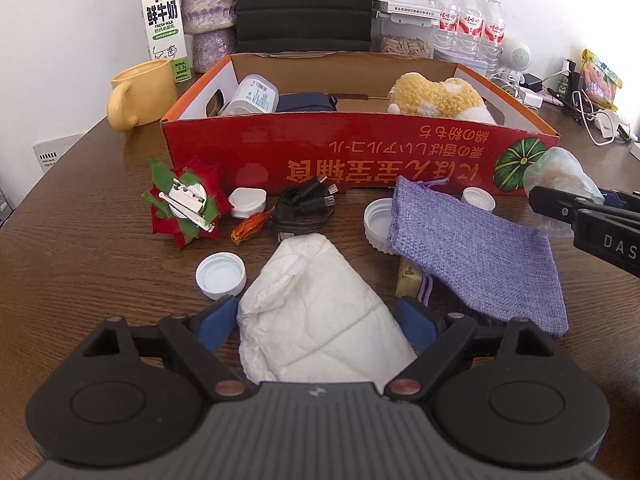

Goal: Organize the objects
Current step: 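Grasp the white cloth with the left gripper while the right gripper grasps the clear plastic bag, then carry the white cloth into the box with the left gripper while the right gripper carries the plastic bag there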

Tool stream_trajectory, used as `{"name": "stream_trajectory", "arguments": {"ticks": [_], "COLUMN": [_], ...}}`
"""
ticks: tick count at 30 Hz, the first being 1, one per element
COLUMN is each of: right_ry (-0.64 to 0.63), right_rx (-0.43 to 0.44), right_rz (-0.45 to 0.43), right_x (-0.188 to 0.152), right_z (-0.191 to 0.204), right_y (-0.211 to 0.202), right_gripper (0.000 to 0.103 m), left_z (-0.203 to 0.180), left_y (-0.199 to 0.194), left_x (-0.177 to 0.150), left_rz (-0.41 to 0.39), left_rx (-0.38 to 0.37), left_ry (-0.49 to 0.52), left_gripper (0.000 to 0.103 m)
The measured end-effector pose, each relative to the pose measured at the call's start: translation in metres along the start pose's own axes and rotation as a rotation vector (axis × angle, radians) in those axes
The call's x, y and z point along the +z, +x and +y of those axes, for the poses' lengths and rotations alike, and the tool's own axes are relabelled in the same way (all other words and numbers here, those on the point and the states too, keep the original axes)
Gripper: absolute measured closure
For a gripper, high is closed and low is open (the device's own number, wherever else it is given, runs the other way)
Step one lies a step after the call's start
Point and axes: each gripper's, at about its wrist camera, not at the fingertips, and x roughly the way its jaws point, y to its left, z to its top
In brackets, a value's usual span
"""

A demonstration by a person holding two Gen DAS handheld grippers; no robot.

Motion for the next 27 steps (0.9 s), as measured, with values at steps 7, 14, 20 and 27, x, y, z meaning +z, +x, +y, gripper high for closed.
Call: {"name": "stream_trajectory", "arguments": {"ticks": [7, 14, 20, 27], "right_ry": [0.025, 0.041, 0.032, 0.021], "right_rx": [0.026, 0.053, 0.056, 0.059], "right_rz": [-0.026, -0.022, -0.01, -0.017], "right_x": [-0.009, -0.021, -0.027, -0.028], "right_z": [0.01, 0.025, 0.033, 0.043], "right_y": [-0.03, -0.049, -0.059, -0.07], "right_gripper": [0.062, 0.062, 0.062, 0.062], "left_z": [0.005, 0.007, 0.012, 0.021], "left_y": [-0.004, -0.014, -0.027, -0.045], "left_x": [-0.009, -0.014, -0.023, -0.029], "left_rz": [0.012, -0.027, -0.036, -0.076], "left_rx": [-0.002, -0.03, -0.067, -0.073], "left_ry": [0.002, 0.019, 0.041, 0.059], "left_gripper": [0.001, 0.026, 0.033, 0.036]}}
